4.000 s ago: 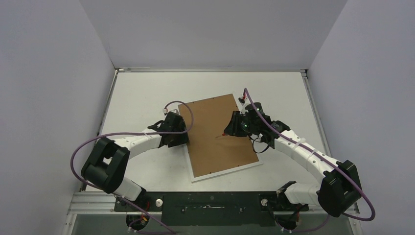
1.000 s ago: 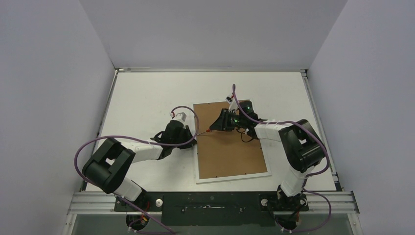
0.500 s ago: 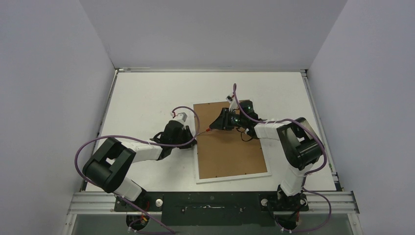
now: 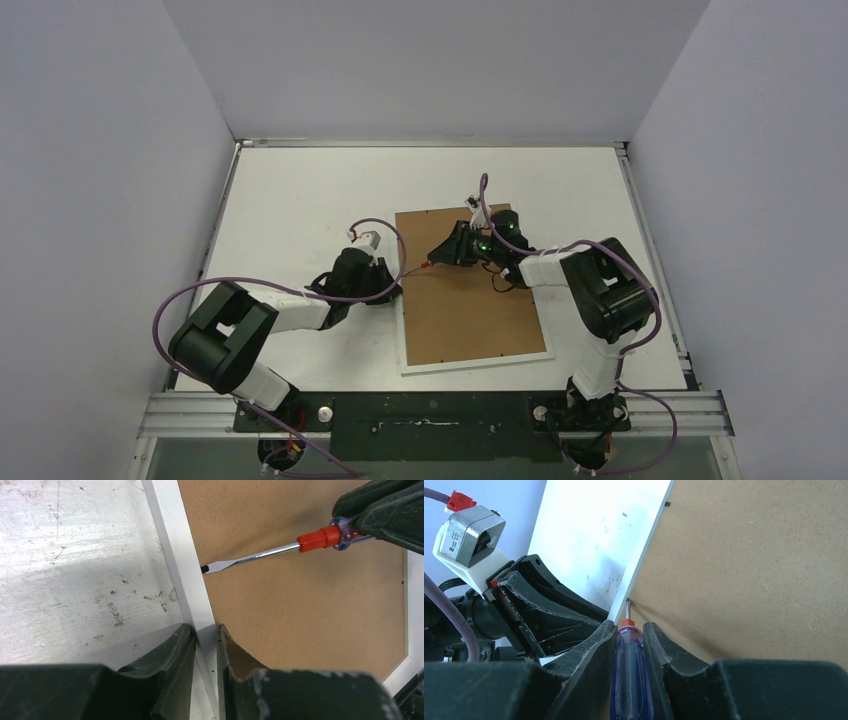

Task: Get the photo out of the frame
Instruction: Release the photo frame item from the photo frame.

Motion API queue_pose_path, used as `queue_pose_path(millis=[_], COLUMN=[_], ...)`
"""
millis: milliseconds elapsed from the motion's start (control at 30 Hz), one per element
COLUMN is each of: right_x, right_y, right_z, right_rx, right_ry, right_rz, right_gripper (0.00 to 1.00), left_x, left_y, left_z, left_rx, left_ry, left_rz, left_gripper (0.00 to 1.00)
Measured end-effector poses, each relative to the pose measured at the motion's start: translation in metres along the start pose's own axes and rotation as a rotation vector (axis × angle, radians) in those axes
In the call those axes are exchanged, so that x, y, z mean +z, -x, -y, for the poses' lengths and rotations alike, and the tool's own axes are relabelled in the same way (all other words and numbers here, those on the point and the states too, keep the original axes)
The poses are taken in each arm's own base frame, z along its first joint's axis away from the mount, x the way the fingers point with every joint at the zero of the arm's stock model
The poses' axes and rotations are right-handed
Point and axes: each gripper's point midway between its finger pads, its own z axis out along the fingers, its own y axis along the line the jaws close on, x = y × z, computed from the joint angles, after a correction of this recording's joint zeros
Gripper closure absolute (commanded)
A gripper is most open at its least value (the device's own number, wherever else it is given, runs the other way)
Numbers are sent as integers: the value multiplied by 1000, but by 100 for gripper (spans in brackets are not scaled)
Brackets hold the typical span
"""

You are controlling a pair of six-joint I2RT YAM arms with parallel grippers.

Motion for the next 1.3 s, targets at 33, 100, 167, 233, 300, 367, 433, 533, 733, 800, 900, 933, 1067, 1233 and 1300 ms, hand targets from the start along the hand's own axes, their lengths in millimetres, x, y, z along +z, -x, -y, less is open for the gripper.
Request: queue_pose_path(millis=[33,100,167,233,300,367,433,533,733,800,900,933,1067,1233,1300], right_x=[0,-1,-1,-2,-1,0,1,2,1,2,5,6,13,25,28], right_y=[0,-1,-2,-3,-2,-2,-1,-1,-3,-4,-5,-4,2,8,7], right_z=[0,1,1,1,1,0,-1,-2,1,0,-3,-6,-20,-38,-42], right_rx=[3,10,18,23,24,21,17,18,44,39,8,-11,-115,-258,-299], right_ry=[1,2,2,3,3,3,1,-1,6,1,-22,-32,-100,-175,-201], right_rz=[6,16,27,38,46,56,67,87,121,126,122,120,94,34,13], right_gripper=[100,100,100,100,100,100,100,100,100,100,100,100,100,100,100], left_x=[0,0,0,0,0,0,0,-1,-1,-1,-1,-2,-2,-2,-2], left_y=[0,0,0,0,0,0,0,0,0,0,1,1,1,1,1], left_z=[0,0,0,0,0,0,0,0,0,0,0,0,0,0,0], left_rx=[0,0,0,0,0,0,0,0,-1,-1,0,0,-5,-11,-13], left_ry=[1,1,0,0,0,0,0,0,-2,-2,-3,-3,-3,-8,-11], left_rz=[0,0,1,1,1,2,1,2,5,5,7,8,12,20,24], left_gripper=[100,100,100,100,100,100,100,100,100,100,100,100,100,100,100])
